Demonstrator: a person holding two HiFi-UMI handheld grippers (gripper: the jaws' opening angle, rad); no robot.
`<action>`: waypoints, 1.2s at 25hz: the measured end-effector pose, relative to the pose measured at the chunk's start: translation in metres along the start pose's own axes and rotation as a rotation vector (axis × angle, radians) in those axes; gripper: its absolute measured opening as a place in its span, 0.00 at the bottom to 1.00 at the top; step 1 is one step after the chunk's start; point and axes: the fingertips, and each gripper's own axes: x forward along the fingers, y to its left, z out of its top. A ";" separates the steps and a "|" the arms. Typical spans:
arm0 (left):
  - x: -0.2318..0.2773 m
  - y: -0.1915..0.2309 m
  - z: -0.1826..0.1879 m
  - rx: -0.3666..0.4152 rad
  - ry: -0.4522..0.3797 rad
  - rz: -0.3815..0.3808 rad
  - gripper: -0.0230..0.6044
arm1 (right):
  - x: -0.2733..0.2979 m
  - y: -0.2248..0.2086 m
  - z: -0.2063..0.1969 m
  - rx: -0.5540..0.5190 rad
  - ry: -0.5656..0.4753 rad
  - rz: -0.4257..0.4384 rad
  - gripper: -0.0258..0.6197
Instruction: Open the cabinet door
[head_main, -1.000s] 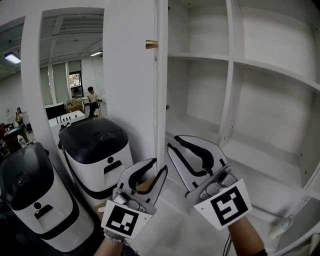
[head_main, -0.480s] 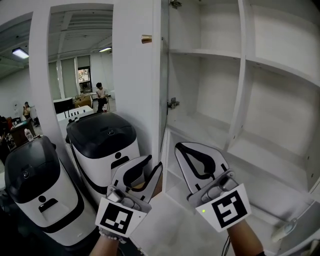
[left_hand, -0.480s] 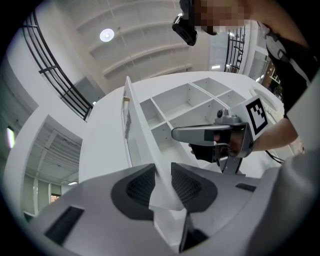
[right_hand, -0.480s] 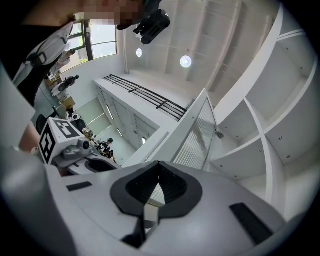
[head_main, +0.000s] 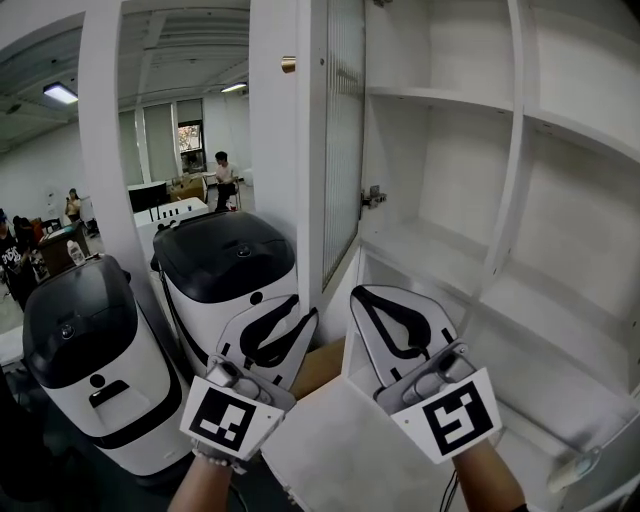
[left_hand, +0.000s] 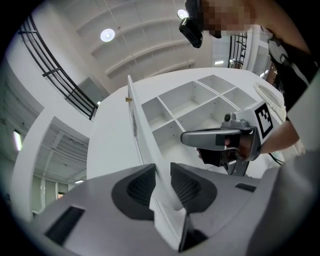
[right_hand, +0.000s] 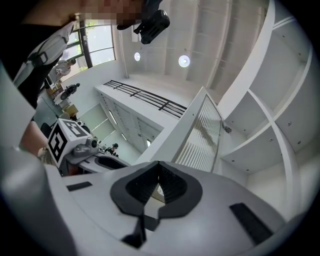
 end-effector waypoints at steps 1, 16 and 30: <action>-0.001 0.002 0.000 0.003 0.000 0.004 0.19 | 0.001 0.002 -0.001 0.005 0.000 0.008 0.04; -0.015 0.048 -0.013 0.056 0.043 0.100 0.18 | 0.021 0.024 -0.010 0.052 -0.015 0.062 0.04; -0.019 0.103 -0.034 0.091 0.076 0.187 0.17 | 0.031 0.028 -0.016 0.063 -0.024 0.080 0.04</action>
